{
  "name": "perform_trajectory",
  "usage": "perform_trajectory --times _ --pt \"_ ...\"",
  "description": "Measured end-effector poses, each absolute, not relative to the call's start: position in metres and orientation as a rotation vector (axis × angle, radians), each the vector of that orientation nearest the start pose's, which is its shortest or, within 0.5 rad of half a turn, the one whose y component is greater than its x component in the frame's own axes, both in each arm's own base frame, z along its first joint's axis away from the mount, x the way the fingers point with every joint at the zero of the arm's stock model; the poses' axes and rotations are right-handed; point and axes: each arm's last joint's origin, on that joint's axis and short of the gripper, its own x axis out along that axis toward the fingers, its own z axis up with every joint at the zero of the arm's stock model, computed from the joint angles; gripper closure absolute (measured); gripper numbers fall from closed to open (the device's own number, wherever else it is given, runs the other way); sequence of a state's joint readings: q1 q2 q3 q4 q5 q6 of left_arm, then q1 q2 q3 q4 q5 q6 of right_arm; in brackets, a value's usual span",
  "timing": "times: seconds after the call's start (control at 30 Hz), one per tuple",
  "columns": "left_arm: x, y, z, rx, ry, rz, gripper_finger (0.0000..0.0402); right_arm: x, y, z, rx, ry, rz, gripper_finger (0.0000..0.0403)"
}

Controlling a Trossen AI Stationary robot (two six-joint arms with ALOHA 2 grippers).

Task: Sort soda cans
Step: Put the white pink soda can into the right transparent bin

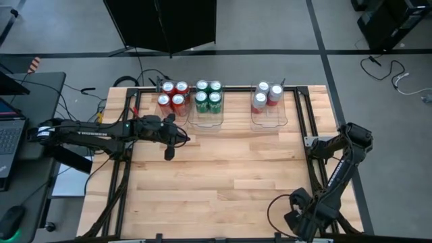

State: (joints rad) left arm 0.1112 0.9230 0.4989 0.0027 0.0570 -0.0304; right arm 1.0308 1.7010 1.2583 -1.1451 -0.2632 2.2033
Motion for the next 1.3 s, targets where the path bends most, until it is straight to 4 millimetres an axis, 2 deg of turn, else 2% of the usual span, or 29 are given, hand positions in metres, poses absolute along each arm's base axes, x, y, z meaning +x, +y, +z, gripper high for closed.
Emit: perform_trajectory --times 0.1,0.2,0.4,0.53,0.7,0.83,0.9,1.07,1.3 --pt "0.196 0.02 0.229 -0.068 0.416 0.06 0.0401 0.157 0.251 0.222 0.895 1.65 -0.93 0.0118" --pt "0.196 0.02 0.229 -0.068 0.416 0.06 0.0401 0.173 0.226 0.233 0.865 1.587 -0.888 0.0118" --pt "0.196 0.02 0.228 -0.067 0.419 0.06 0.0401 0.201 0.156 0.265 0.814 1.532 -0.817 0.0118" --pt "0.195 0.02 0.227 -0.068 0.433 0.06 0.0402 0.216 0.103 0.294 0.769 1.443 -0.785 0.0118" --pt "0.195 0.02 0.226 -0.07 0.447 0.061 0.0402 0.224 0.039 0.334 0.706 1.357 -0.791 0.0118" --pt "0.194 0.02 0.225 -0.072 0.453 0.061 0.0402 0.23 -0.014 0.354 0.684 1.275 -0.772 0.0118" --pt "0.194 0.02 0.225 -0.073 0.455 0.061 0.0401 0.23 -0.04 0.357 0.658 1.281 -0.8 0.0118" --pt "0.193 0.02 0.223 -0.077 0.479 0.062 0.0402 0.225 -0.1 0.347 0.631 1.352 -0.859 0.0118" --pt "0.193 0.02 0.223 -0.077 0.481 0.062 0.0402 0.216 -0.161 0.325 0.627 1.451 -0.938 0.0118"
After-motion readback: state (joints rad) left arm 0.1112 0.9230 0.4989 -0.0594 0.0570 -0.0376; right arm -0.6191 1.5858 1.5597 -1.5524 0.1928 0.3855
